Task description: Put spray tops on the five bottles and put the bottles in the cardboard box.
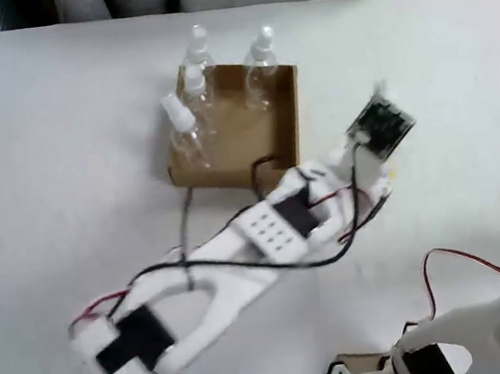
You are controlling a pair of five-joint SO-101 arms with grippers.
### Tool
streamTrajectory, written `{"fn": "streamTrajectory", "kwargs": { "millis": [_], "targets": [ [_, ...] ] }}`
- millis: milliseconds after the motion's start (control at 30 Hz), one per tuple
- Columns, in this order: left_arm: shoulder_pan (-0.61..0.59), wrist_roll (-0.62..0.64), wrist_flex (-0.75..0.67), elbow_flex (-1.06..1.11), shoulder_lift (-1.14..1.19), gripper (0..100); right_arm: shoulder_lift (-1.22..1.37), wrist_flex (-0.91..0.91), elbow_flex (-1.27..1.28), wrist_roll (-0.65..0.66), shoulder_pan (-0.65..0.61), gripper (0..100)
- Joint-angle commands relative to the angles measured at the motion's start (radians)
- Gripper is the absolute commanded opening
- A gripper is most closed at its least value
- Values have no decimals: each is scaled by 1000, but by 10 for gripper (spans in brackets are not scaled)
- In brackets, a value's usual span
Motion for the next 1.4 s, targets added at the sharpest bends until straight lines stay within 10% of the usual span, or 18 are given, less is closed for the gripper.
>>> {"fn": "streamTrajectory", "kwargs": {
  "millis": [0,233,433,833,1367],
  "targets": [
    [12,17,-32,-299,214,23,-8,-21,-40,9,35,18],
    [-5,11,110,-517,389,24,-7,-48,-34,6,28,29],
    [-47,8,311,-512,248,24,-15,30,-38,6,-41,215],
    [-134,-180,876,-486,-53,21,-38,371,-273,-58,-139,223],
    [-314,-250,687,443,-835,24,-36,797,-715,-347,-512,125]
  ]
}}
